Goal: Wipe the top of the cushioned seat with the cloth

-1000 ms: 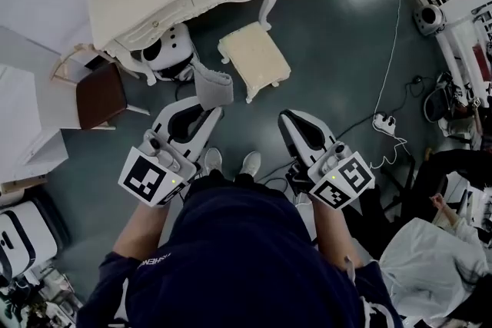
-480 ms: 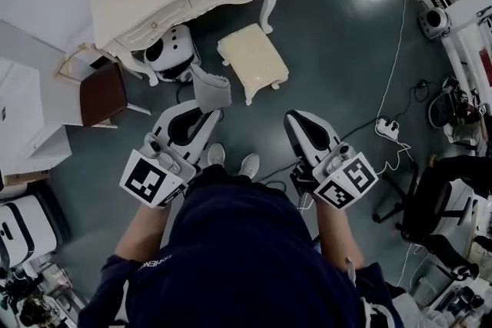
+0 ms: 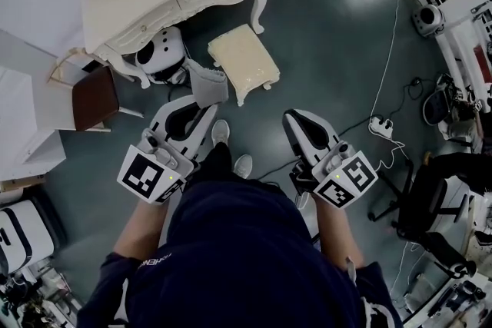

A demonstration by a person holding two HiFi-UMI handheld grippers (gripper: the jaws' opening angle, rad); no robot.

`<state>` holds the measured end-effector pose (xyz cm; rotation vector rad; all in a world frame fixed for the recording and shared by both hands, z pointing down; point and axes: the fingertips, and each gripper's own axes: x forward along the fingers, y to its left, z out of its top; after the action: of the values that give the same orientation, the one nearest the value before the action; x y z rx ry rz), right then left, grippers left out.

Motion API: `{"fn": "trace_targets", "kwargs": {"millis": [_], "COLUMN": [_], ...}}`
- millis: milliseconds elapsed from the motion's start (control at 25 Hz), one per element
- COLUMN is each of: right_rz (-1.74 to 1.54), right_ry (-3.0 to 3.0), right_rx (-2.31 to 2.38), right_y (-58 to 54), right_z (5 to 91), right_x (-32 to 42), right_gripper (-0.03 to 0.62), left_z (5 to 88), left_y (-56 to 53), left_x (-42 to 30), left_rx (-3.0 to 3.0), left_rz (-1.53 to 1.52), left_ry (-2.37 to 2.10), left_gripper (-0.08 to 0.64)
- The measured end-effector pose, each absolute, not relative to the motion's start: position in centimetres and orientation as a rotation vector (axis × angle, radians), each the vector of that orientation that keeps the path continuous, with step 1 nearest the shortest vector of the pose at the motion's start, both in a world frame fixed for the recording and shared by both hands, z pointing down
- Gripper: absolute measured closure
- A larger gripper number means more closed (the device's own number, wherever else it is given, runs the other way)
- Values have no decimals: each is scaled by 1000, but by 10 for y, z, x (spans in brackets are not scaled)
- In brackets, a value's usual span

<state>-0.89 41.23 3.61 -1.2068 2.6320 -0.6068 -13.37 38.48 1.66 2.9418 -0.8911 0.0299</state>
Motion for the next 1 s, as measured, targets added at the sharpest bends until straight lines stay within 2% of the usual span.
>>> {"fn": "trace_targets", "kwargs": {"millis": [440, 1000], "right_rz": [-627, -713], "right_ry": [2665, 2673], "right_rx": [-1209, -1249], "right_y": [372, 240], "right_z": [48, 69], "right_x": [-9, -33], "right_gripper": [568, 568], "left_z": [36, 61], "left_y": [343, 198], "left_x": [-131, -150], "left_rx": [2910, 2868], "left_rz": [31, 55], "left_ry": [-878, -814], "left_gripper": [532, 532]}}
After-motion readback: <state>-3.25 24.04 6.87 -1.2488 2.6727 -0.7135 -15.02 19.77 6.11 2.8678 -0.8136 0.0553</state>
